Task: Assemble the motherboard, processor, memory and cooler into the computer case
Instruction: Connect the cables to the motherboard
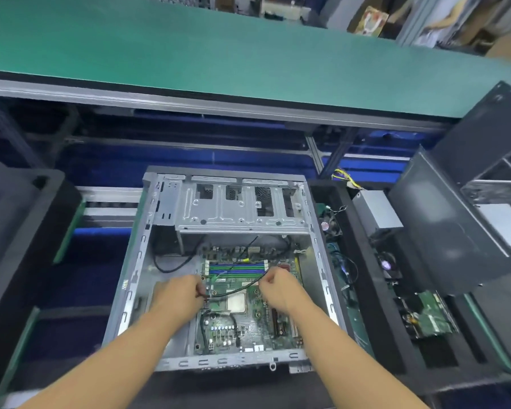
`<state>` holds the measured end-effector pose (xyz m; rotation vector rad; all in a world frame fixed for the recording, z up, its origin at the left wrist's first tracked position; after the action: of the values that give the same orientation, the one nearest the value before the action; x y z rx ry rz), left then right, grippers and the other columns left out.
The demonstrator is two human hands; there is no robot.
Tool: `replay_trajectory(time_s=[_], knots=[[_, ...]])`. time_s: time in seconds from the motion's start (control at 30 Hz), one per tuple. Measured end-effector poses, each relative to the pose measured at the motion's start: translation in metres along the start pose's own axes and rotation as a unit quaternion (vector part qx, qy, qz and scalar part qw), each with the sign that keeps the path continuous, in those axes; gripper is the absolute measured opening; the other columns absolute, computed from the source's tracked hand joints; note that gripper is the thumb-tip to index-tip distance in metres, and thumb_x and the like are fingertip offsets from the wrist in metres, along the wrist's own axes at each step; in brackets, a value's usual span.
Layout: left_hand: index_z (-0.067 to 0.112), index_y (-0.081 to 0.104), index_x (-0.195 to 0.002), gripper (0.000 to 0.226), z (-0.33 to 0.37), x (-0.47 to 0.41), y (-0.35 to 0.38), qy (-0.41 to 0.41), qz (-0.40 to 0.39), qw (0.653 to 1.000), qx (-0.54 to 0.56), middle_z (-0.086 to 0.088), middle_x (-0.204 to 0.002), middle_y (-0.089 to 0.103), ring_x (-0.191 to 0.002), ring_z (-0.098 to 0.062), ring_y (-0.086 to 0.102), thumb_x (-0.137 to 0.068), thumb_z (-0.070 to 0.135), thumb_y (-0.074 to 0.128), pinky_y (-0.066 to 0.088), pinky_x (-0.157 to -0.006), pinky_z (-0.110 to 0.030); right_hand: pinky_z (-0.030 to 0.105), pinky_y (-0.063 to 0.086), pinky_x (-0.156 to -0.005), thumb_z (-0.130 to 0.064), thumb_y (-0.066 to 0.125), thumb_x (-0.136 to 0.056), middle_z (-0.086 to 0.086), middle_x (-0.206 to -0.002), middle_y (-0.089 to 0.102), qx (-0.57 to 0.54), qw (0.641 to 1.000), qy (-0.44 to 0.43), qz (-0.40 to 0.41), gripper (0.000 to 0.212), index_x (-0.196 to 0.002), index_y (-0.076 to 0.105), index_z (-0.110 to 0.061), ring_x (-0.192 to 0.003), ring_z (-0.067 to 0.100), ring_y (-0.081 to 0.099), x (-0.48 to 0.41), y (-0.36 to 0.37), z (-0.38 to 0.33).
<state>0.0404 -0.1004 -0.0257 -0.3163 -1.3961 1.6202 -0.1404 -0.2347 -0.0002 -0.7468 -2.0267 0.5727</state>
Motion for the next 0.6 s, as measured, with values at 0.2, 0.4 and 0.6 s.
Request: replay_trajectory(time_s=[0.2, 0.4, 0.6], knots=[[0.032, 0.065, -0.079, 0.018, 0.012, 0.001, 0.005, 0.054, -0.061, 0.974, 0.210, 0.011, -0.082, 0.069, -0.078, -0.005, 0.065, -0.082, 0.017, 0.074, 0.056, -0.075, -0.028, 0.035, 0.054, -0.068, -0.037, 0.051, -0.100, 0.009, -0.064, 0.065, 0.000, 0.997, -0.010, 0.075, 0.040, -0.068, 0.056, -0.013, -0.059, 0.028, 0.059, 0.003, -0.007, -0.002], [0.029, 0.068, -0.077, 0.018, 0.019, 0.001, 0.001, 0.069, -0.020, 0.959, 0.273, 0.011, -0.074, 0.070, -0.070, -0.001, 0.065, -0.078, 0.016, 0.080, 0.053, -0.069, -0.023, 0.030, 0.044, -0.052, -0.037, 0.042, -0.102, -0.007, -0.057, 0.048, 0.174, 0.969, -0.120, 0.129, 0.039, -0.068, 0.045, -0.020, -0.058, 0.021, 0.054, 0.017, -0.005, -0.018], [0.029, 0.067, -0.074, 0.019, 0.032, 0.006, -0.004, 0.140, -0.042, 0.959, 0.242, 0.015, -0.074, 0.070, -0.069, -0.001, 0.066, -0.078, 0.016, 0.080, 0.052, -0.066, -0.017, 0.038, 0.043, -0.096, -0.023, 0.053, -0.098, 0.003, -0.113, 0.060, 0.277, 0.912, -0.270, 0.138, 0.020, -0.114, 0.063, -0.014, -0.106, 0.023, 0.049, 0.022, 0.008, -0.037]])
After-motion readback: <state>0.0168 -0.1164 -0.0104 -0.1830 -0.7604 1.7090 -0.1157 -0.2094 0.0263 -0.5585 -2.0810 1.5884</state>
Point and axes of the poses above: each hand's wrist, its own x-axis away from the middle knuckle, its own y-axis out of the palm, z = x × y, the point moved 2 cm from there along -x, towards the middle knuckle
